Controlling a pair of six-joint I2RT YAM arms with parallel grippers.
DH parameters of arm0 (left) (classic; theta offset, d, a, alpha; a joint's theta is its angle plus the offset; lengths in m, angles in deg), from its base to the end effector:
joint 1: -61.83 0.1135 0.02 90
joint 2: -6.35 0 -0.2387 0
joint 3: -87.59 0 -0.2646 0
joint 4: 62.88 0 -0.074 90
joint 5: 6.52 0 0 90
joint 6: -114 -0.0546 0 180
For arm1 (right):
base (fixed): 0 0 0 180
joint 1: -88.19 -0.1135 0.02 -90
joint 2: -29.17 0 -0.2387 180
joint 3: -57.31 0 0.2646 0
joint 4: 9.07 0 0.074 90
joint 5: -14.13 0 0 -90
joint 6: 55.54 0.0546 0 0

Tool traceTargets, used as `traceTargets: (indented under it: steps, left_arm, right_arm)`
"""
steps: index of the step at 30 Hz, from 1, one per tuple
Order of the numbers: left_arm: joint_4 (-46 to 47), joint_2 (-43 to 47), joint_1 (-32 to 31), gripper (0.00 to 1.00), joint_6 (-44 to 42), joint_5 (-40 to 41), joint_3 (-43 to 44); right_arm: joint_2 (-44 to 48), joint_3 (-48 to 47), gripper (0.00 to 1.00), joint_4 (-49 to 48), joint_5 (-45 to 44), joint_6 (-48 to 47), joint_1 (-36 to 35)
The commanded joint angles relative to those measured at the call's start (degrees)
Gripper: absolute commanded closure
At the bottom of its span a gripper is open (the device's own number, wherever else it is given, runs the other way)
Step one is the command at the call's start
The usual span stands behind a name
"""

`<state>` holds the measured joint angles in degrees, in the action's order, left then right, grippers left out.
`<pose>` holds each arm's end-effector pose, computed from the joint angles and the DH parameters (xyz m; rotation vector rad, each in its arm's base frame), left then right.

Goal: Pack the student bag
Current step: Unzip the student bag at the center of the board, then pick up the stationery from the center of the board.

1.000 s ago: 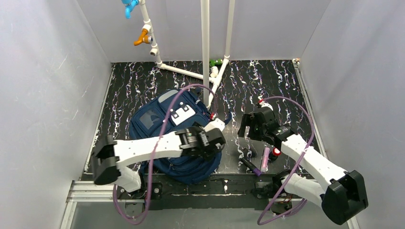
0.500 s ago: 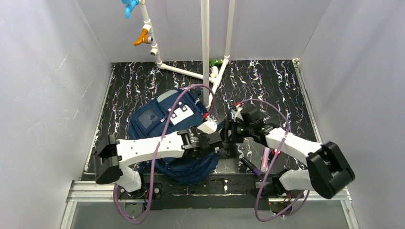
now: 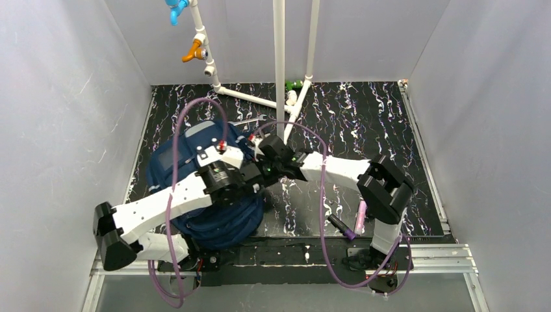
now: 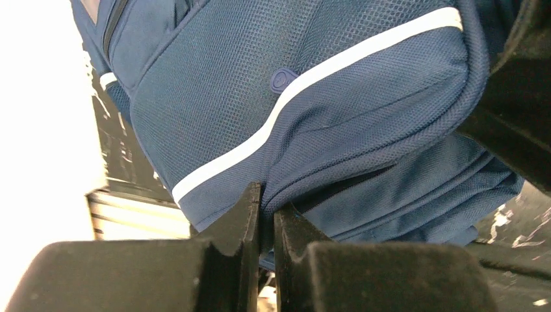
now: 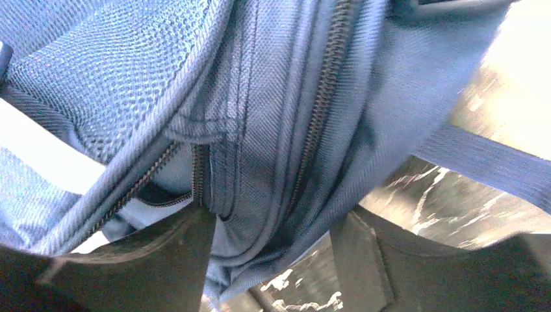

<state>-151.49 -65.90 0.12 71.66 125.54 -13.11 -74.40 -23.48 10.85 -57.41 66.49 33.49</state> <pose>0.1396 -0.1822 0.2600 0.2290 2.4228 0.3942 0.2242 0.3466 0.1578 -0.6779 2.4600 1.0661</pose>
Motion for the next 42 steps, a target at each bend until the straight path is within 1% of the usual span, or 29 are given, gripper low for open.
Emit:
traceTargets:
  steps: [1, 3, 5, 9, 12, 14, 17, 19, 21, 24, 26, 28, 30, 31, 32, 33, 36, 38, 40, 41, 42]
  left_arm:
    - [-3.89, 8.41, 5.81, 1.0, 9.52, -0.13, -1.27]
    - [-4.08, 11.27, 7.52, 1.0, 10.96, 1.47, -1.58]
    - [-3.0, 13.23, 8.85, 1.0, 10.59, 1.97, -1.74]
    - [-0.46, 13.09, 9.53, 1.0, 8.4, 1.07, -1.21]
    - [1.36, 11.84, 9.91, 1.0, 6.65, 0.07, -1.65]
    - [1.74, 11.0, 10.62, 1.0, 5.59, 0.29, -1.79]
    - [1.78, 10.51, 13.05, 1.0, 4.05, 0.61, -2.13]
    - [2.86, 10.62, 15.35, 1.0, 2.26, -0.02, -2.99]
    - [4.52, 10.36, 18.4, 1.0, 0.14, -1.23, -3.66]
    - [6.85, 9.1, 22.3, 1.0, -2.66, -1.67, -4.07]
    - [9.66, 7.78, 24.64, 1.0, -5.52, -1.91, -4.36]
    - [12.24, 5.9, 27.26, 1.0, -8.41, -3.55, -4.56]
    - [14.55, 4.14, 28.92, 1.0, -10.46, -4.91, -4.69]
    - [15.27, 3.72, 29.34, 1.0, -11.06, -5.16, -4.8]
    - [15.77, 3.55, 29.49, 1.0, -11.17, -5.27, -5.01]
    - [16.19, 3.73, 29.68, 1.0, -11.27, -5.68, -5.28]
    - [17.2, 4.94, 29.81, 1.0, -11.42, -7.24, -6.26]
    - [17.32, 5.7, 29.87, 1.0, -11.32, -8.33, -6.77]
    - [17.23, 6.61, 29.82, 1.0, -11.15, -9.13, -7.44]
    - [17.16, 7.16, 29.88, 1.0, -11.05, -9.59, -7.73]
    - [17.12, 7.71, 29.84, 1.0, -10.83, -10.19, -7.94]
  right_arm:
    - [-2.5, -11.85, 0.27, 10.11, -22.15, -16.04, -0.84]
    - [-3.11, -13.4, 0.24, 10.57, -25.8, -18.55, -0.84]
    - [-3.81, -14.74, 0.2, 10.27, -30.79, -20.29, -0.77]
    - [-8.39, -21.41, 0.13, 12.39, -45.77, -25.35, -0.48]
    - [-11.94, -26.61, 0.12, 11.79, -49.05, -28.95, 0.63]
    - [-14.11, -29.19, 0.12, 10.66, -49.41, -31.04, 1.41]
    - [-18.07, -34.21, 0.13, 11.3, -51.5, -33.07, 2.38]
    - [-19.34, -35.35, 0.14, 11.3, -48.92, -35.63, 2.89]
    - [-19.0, -33.63, 0.14, 9.73, -46.66, -38.2, 3.02]
    - [-17.84, -31.49, 0.13, 9.22, -42.28, -38.73, 3.98]
    - [-15.72, -29.51, 0.13, 8.98, -35.66, -40.49, 4.17]
    - [-11.89, -25.28, 0.11, 7.09, -25.59, -41.72, 4.18]
    - [-7.4, -19.78, 0.05, 1.25, -16.01, -40.6, 4.31]
    - [-6.01, -17.96, 0.02, -0.76, -13.48, -39.47, 4.33]
    - [-5.49, -17.56, 0.01, -1.61, -13.29, -37.94, 4.4]
    - [-5.72, -17.98, 0.01, -1.93, -15.24, -36.53, 4.5]
    - [-8.53, -21.35, 0.02, -1.59, -35.77, -32.48, 4.38]
    - [-12.17, -25.17, 0.02, 0.2, -46.64, -31.0, 4.5]
    - [-18.51, -34.07, 0.02, 7.37, -59.34, -29.7, 4.59]
    - [-22.05, -38.71, 0.02, 11.54, -63.65, -29.28, 4.6]
    - [-24.9, -42.67, 0.02, 14.67, -65.59, -29.01, 4.79]
